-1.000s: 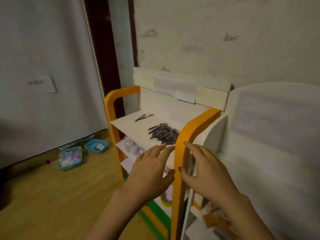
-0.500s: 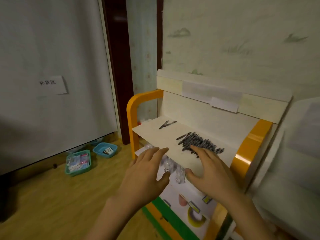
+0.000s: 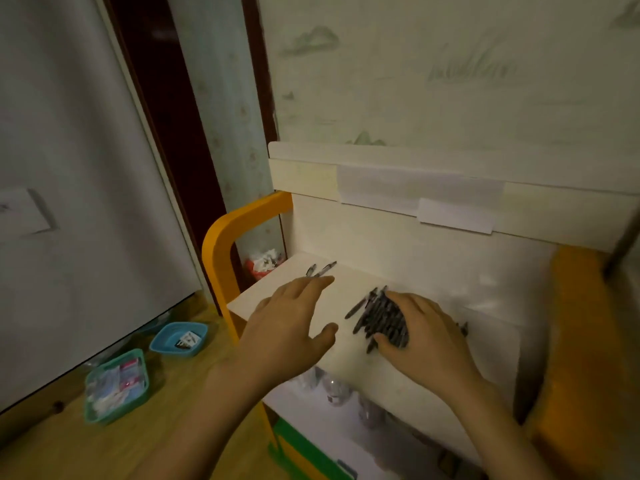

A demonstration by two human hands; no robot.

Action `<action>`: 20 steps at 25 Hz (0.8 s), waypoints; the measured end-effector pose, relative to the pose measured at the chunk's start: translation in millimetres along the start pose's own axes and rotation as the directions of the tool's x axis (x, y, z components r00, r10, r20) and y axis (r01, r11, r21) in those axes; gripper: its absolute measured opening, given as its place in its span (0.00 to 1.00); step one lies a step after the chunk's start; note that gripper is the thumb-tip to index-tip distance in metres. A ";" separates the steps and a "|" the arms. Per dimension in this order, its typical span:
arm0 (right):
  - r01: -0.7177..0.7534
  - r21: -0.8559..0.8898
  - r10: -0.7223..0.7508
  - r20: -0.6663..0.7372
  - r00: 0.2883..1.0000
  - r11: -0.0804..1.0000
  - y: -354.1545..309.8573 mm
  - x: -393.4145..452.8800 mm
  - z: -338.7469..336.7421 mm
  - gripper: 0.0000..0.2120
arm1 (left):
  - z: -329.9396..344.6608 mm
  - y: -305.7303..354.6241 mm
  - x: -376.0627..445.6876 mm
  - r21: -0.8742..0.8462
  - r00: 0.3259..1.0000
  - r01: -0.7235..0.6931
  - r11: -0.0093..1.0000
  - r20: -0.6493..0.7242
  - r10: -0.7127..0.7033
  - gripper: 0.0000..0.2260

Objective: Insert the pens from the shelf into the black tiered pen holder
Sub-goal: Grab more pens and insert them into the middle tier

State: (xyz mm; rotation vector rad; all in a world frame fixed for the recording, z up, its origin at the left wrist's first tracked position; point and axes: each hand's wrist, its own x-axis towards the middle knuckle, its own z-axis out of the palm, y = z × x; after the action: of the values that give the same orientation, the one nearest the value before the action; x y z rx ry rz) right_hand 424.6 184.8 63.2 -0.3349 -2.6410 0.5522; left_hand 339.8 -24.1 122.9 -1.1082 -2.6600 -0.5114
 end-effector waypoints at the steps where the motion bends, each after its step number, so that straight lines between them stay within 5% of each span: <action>1: -0.016 -0.006 0.017 0.003 1.000 1.000 6.4 14.1 6.3 0.33 | 4.2 -7.6 20.5 -0.006 1.000 -0.022 1.000 0.013 0.022 0.30; 13: -0.356 -0.271 0.366 -0.014 0.931 0.894 57.9 87.9 52.7 0.35 | 133.1 -63.4 177.2 -0.298 0.924 -0.119 0.947 0.317 0.216 0.30; 20: -0.469 -0.329 0.481 -0.049 0.875 0.819 70.0 93.4 62.1 0.35 | 224.0 -66.1 217.1 -0.121 0.791 0.094 0.988 0.612 -0.001 0.38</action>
State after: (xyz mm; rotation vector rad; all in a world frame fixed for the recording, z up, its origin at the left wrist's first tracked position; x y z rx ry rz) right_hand 324.6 256.1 14.3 -1.1242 -2.6780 0.2472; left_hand 127.7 160.6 -27.3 -1.4584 -3.2536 -0.4088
